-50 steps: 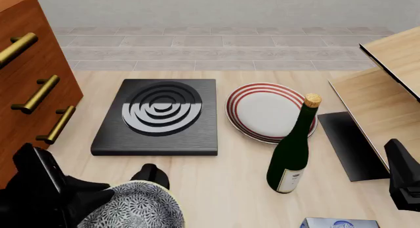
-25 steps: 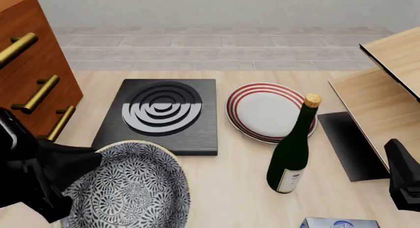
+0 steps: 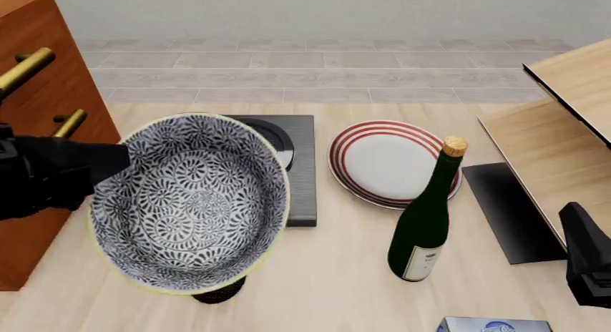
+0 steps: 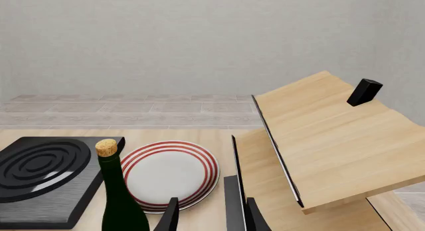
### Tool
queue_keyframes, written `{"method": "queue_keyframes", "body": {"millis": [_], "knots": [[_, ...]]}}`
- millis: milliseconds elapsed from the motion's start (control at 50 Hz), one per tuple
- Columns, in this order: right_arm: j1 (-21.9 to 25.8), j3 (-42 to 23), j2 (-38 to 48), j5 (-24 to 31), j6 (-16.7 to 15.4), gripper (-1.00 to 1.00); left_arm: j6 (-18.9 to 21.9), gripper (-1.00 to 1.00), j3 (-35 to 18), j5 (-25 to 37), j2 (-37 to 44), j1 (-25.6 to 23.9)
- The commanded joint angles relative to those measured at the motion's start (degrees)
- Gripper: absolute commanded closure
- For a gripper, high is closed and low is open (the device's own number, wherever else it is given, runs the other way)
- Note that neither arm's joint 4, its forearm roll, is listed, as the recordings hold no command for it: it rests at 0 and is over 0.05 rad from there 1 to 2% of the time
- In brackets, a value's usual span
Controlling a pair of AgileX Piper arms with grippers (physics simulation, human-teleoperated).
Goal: Put the bowl on the stove.
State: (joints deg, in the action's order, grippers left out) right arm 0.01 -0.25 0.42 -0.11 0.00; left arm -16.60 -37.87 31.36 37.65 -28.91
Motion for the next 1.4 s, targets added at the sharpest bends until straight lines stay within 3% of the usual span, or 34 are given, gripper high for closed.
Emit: {"method": "queue_keyframes", "body": {"millis": [20, 180, 320, 360, 420, 700, 880, 1060, 1400], "knots": [[0.0, 0.0, 0.0, 0.0, 0.0, -1.0, -6.4, 1.0, -1.5, -2.7, 1.5, 3.7], [0.0, 0.0, 0.0, 0.0, 0.0, -1.0, -9.2, 1.0, -2.5, -3.5, 2.4, 4.0], [0.0, 0.0, 0.0, 0.0, 0.0, -1.0, -11.1, 1.0, -2.8, -5.7, 5.4, 7.2], [0.0, 0.0, 0.0, 0.0, 0.0, -1.0, -10.2, 1.0, -3.4, -6.0, 6.4, 8.3], [0.0, 0.0, 0.0, 0.0, 0.0, -1.0, -12.6, 1.0, -4.1, -6.1, 9.0, 9.3], [0.0, 0.0, 0.0, 0.0, 0.0, -1.0, -16.1, 1.0, -9.5, -7.0, 15.1, 12.7], [0.0, 0.0, 0.0, 0.0, 0.0, -1.0, -16.0, 1.0, -12.7, -9.1, 19.0, 14.7], [0.0, 0.0, 0.0, 0.0, 0.0, -1.0, -13.1, 1.0, -14.6, -10.8, 23.2, 17.2], [0.0, 0.0, 0.0, 0.0, 0.0, -1.0, -9.1, 1.0, -12.9, -15.8, 29.0, 18.2]]}}
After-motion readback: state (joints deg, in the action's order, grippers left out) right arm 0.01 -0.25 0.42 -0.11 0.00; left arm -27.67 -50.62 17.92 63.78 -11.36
